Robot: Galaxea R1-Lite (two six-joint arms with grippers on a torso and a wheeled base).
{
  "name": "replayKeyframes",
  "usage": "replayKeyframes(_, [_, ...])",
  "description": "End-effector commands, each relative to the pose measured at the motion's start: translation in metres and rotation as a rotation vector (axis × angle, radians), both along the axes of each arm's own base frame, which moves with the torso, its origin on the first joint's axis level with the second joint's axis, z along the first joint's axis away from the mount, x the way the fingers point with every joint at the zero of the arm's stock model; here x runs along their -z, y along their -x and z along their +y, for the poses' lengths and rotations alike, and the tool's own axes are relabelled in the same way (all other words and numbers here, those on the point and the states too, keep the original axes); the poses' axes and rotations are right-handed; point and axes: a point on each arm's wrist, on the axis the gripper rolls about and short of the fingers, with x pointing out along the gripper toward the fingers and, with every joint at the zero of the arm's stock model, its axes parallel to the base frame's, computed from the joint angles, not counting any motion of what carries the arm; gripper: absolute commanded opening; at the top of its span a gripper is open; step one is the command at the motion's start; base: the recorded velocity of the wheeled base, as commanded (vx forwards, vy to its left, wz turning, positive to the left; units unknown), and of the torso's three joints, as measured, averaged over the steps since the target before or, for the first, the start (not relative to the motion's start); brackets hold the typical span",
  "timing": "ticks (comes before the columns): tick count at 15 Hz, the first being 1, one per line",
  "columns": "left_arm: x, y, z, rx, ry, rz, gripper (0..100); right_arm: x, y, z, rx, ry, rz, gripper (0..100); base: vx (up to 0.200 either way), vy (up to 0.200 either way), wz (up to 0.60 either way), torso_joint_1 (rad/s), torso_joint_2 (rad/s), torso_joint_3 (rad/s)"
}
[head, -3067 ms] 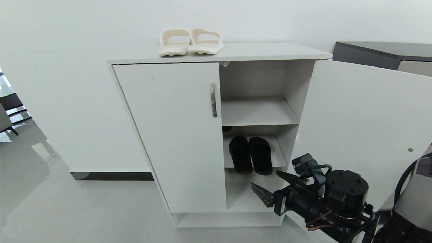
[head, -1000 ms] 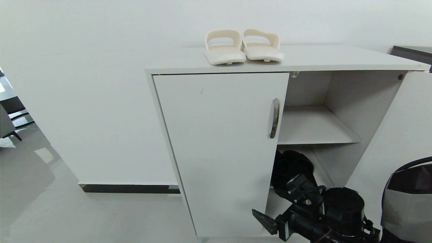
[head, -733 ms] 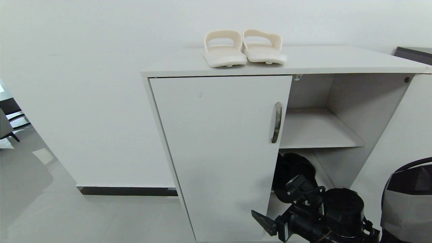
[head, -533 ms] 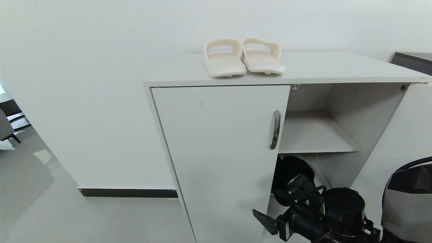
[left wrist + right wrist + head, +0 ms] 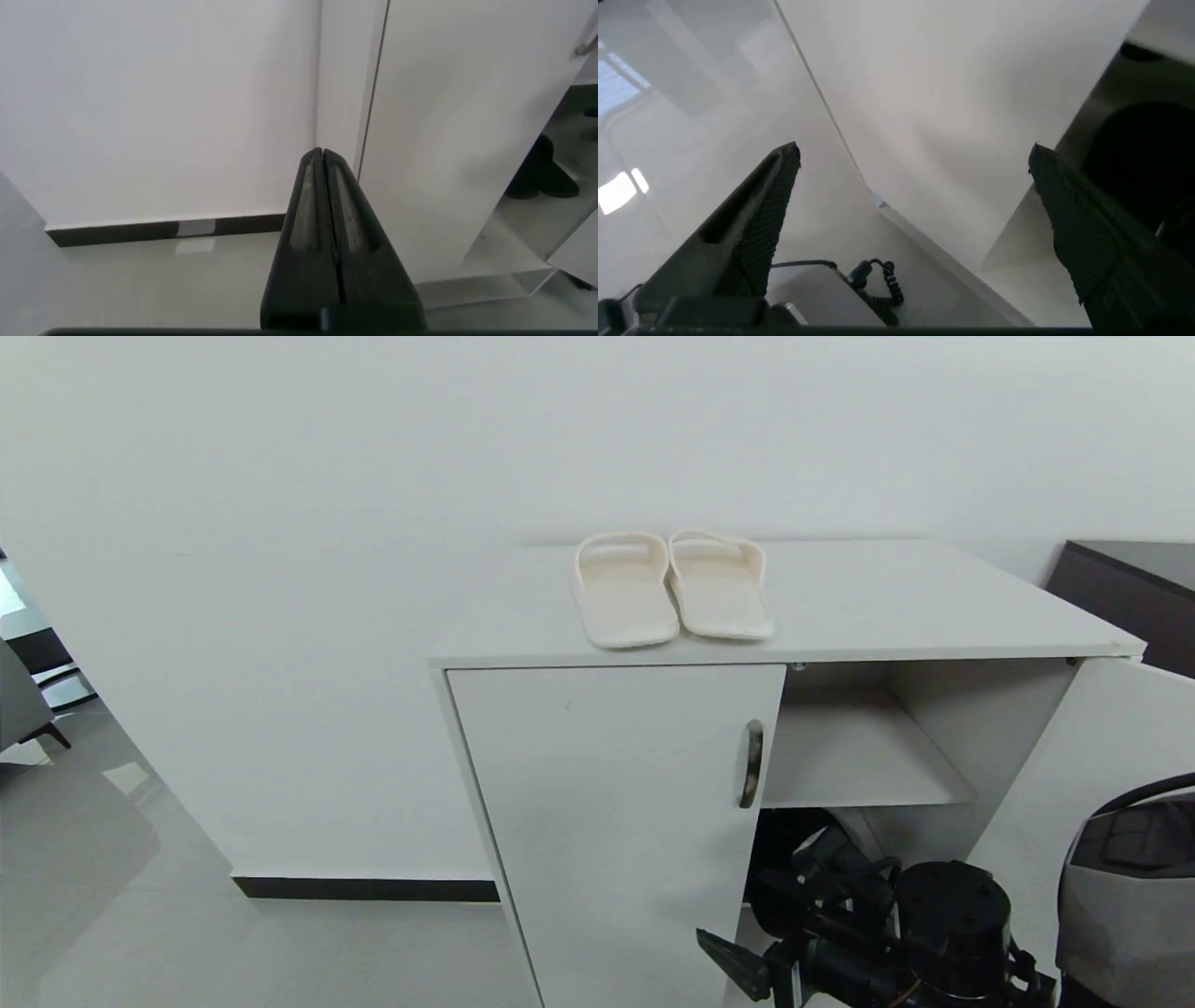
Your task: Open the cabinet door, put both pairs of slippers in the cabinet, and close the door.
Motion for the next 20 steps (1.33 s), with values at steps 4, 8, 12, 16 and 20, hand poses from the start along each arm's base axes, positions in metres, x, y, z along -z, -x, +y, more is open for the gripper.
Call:
replayKeyframes(4, [0.000, 0.000, 0.000, -0.001, 0.000, 0.002, 0, -0.013, 0.031, -0.027, -0.314, -0.026, 0.056, 100, 0.000, 0.000, 0.00, 0.209, -0.48, -0.281])
replayKeyframes(8, [0.000, 0.000, 0.000, -0.001, 0.000, 0.002, 0, -0.009, 0.023, -0.026, -0.299, -0.019, 0.047, 100, 0.000, 0.000, 0.00, 0.226, -0.50, -0.281])
replayKeyframes(12, [0.000, 0.000, 0.000, 0.001, 0.002, 0.002, 0, -0.009, 0.023, -0.026, -0.299, -0.020, 0.046, 100, 0.000, 0.000, 0.00, 0.237, -0.52, -0.284])
replayKeyframes(16, [0.000, 0.000, 0.000, -0.001, 0.002, 0.002, 0, -0.009, 0.023, -0.026, -0.299, -0.019, 0.047, 100, 0.000, 0.000, 0.00, 0.266, -0.56, -0.306])
replayKeyframes(20, [0.000, 0.000, 0.000, 0.001, 0.002, 0.002, 0, -0.008, 0.023, -0.026, -0.300, -0.014, 0.048, 100, 0.000, 0.000, 0.00, 0.281, -0.60, -0.316])
